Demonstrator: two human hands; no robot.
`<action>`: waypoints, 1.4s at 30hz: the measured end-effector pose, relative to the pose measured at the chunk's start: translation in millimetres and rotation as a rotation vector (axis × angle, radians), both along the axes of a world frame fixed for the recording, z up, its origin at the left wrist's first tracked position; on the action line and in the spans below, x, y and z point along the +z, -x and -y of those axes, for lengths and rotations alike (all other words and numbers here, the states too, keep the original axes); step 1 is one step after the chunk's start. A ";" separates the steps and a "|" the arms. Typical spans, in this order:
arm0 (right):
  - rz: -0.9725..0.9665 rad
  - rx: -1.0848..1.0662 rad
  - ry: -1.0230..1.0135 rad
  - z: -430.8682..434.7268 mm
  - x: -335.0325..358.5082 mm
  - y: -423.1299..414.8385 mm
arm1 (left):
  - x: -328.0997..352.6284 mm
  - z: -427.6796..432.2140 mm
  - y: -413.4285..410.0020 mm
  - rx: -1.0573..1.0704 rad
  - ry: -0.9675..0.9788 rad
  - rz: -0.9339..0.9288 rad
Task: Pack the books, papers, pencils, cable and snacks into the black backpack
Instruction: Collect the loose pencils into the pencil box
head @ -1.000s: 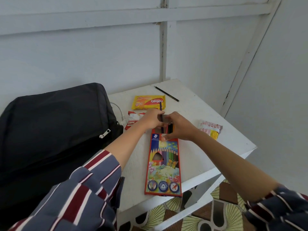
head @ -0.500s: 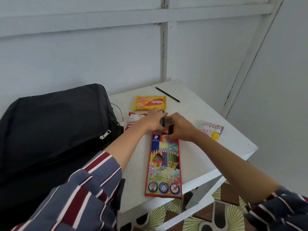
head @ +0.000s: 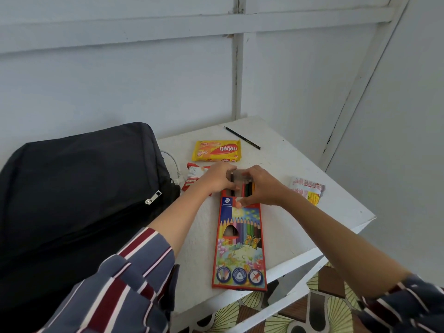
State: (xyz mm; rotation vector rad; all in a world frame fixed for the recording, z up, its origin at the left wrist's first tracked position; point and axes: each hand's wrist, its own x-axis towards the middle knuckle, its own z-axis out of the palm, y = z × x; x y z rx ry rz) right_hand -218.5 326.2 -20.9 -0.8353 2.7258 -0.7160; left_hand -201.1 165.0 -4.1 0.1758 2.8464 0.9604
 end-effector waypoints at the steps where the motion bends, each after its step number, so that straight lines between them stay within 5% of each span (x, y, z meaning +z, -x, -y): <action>1: 0.005 0.003 -0.008 0.7 0.6 0.2 | -0.2 0.2 0.8 -0.027 0.039 0.033; 20: 0.162 0.073 -0.175 2.5 28.6 13.4 | 19.5 4.9 10.0 -0.138 0.134 0.220; 25: -0.108 -0.174 0.064 -1.4 35.6 64.6 | 18.1 9.5 16.3 -0.087 0.056 0.179; 29: -0.126 -0.306 0.155 10.1 28.2 109.1 | 17.6 13.9 19.5 -0.037 0.017 0.152; 42: -0.134 -0.306 -0.187 14.3 8.6 123.2 | 11.8 19.8 32.3 0.046 0.028 0.094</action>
